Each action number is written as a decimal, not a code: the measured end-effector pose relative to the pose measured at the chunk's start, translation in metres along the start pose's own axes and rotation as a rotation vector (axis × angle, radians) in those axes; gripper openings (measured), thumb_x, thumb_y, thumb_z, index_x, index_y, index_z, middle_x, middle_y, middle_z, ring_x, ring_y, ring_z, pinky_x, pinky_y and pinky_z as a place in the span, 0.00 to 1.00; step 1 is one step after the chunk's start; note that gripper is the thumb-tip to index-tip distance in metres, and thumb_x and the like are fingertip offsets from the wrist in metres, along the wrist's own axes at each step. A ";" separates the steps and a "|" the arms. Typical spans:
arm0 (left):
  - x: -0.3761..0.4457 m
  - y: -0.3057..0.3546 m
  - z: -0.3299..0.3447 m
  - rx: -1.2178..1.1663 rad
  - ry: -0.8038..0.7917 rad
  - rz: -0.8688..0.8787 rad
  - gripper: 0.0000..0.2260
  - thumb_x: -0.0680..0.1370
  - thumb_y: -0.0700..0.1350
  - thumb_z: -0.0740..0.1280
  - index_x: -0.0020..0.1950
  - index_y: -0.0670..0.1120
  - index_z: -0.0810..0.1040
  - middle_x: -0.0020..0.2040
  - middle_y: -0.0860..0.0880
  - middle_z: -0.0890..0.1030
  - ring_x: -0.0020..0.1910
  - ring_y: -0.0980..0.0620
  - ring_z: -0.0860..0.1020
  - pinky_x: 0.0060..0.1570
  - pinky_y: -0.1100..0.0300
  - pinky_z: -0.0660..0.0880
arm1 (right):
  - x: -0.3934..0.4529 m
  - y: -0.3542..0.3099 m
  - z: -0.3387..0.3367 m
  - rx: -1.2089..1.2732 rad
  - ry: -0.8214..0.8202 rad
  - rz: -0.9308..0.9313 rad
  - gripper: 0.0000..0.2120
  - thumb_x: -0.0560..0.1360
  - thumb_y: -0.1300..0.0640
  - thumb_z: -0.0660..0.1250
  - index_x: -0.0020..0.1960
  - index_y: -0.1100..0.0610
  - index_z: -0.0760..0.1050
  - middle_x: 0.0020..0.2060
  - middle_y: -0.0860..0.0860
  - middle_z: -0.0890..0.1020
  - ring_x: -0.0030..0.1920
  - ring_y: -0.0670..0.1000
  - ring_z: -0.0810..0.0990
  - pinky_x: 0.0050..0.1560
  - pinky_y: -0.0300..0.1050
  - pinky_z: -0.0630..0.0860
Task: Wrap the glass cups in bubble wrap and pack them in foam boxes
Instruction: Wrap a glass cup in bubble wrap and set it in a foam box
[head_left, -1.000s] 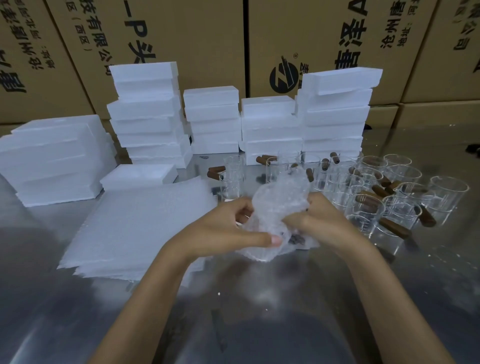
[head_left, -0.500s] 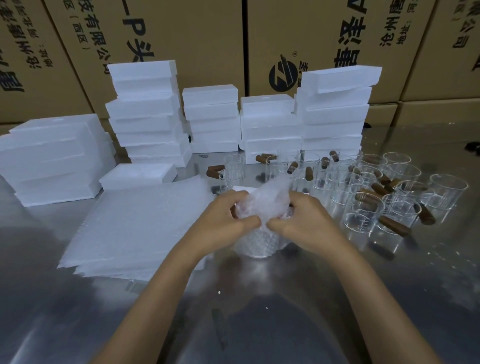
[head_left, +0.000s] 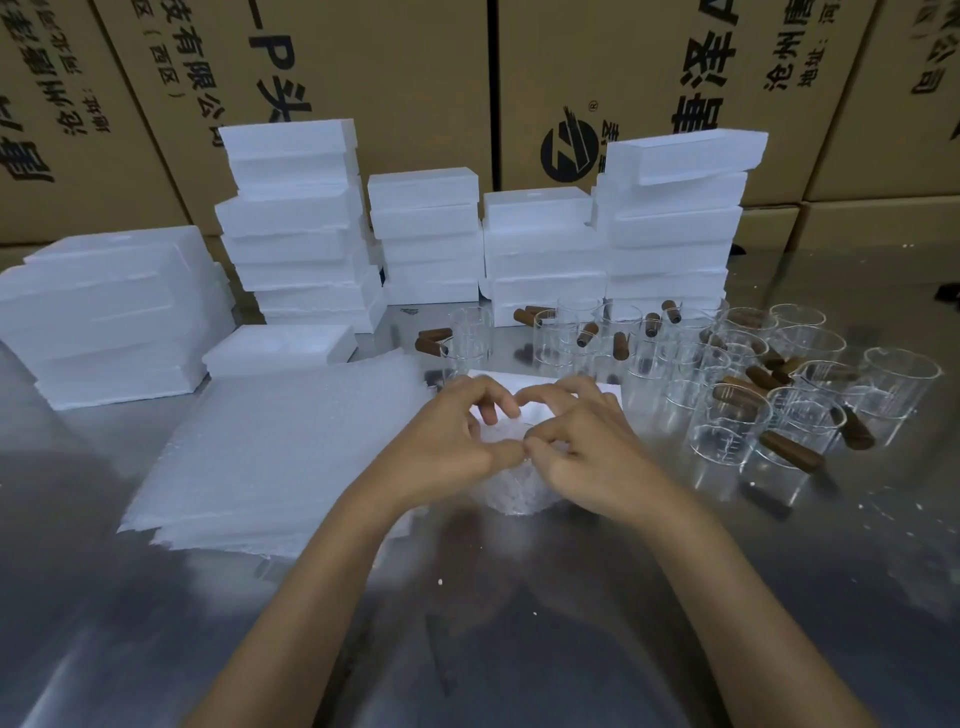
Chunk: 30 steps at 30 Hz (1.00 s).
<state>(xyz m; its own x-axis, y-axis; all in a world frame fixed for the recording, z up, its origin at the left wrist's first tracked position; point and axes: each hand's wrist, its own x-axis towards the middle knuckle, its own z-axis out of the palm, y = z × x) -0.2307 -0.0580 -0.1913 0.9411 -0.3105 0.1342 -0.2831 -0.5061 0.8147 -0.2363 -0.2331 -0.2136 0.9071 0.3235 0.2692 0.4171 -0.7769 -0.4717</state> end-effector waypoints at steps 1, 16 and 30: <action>0.000 0.001 0.001 0.034 0.003 0.030 0.07 0.68 0.47 0.75 0.42 0.56 0.80 0.45 0.55 0.73 0.32 0.62 0.70 0.36 0.72 0.67 | 0.001 0.000 0.001 -0.001 -0.027 0.004 0.18 0.75 0.49 0.57 0.35 0.46 0.82 0.67 0.36 0.73 0.69 0.44 0.60 0.63 0.42 0.55; -0.007 0.006 0.010 0.393 0.160 0.189 0.06 0.73 0.50 0.64 0.40 0.53 0.80 0.40 0.57 0.78 0.44 0.60 0.72 0.40 0.65 0.66 | 0.002 0.002 -0.001 0.450 0.222 0.111 0.16 0.68 0.52 0.56 0.25 0.54 0.75 0.50 0.38 0.82 0.62 0.37 0.70 0.55 0.35 0.65; -0.008 -0.009 0.022 0.658 -0.009 0.294 0.15 0.70 0.65 0.70 0.40 0.54 0.81 0.67 0.57 0.64 0.63 0.55 0.61 0.59 0.60 0.66 | 0.007 0.021 0.000 0.460 0.518 0.320 0.10 0.78 0.54 0.61 0.54 0.47 0.80 0.56 0.36 0.78 0.65 0.42 0.70 0.64 0.44 0.67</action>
<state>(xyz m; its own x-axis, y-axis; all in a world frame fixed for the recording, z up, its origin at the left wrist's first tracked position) -0.2394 -0.0688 -0.2124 0.8081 -0.5136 0.2886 -0.5799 -0.7797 0.2362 -0.2215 -0.2473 -0.2220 0.8927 -0.2621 0.3666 0.2230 -0.4500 -0.8648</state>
